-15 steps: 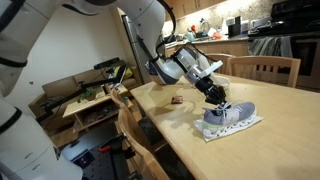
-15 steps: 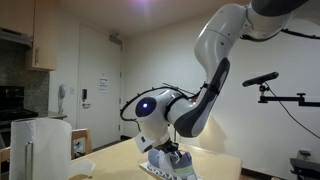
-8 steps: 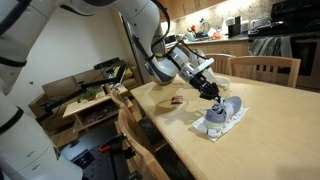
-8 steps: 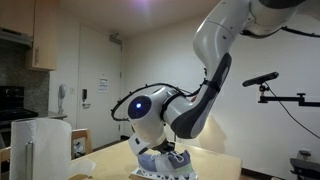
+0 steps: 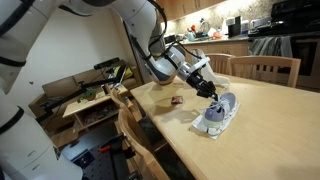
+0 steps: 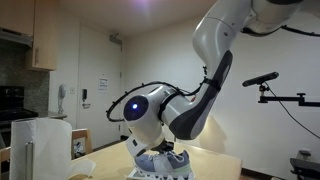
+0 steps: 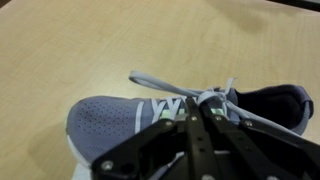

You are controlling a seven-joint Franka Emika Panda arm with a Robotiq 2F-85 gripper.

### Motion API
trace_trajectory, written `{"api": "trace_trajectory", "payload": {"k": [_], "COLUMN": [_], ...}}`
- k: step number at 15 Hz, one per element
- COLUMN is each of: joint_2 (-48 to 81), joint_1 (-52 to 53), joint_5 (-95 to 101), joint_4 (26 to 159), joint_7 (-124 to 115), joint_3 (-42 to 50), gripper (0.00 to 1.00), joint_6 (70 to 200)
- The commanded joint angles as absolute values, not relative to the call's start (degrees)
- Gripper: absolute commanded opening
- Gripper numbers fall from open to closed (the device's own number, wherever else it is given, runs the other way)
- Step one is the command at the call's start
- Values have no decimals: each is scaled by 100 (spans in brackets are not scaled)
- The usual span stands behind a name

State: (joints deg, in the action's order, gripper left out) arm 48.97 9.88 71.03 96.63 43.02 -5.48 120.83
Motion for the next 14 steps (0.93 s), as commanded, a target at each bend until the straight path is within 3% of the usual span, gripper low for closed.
{"api": "trace_trajectory", "payload": {"k": [1,14], "joint_2": [4714,4881], "joint_1": [791,674], "joint_5": [7097,6614], "joint_4": [9783,9456], "joint_7": [4683,4232], "joint_3": [-638,-488], "gripper": [1,1], "joint_6": [12258,11977]}}
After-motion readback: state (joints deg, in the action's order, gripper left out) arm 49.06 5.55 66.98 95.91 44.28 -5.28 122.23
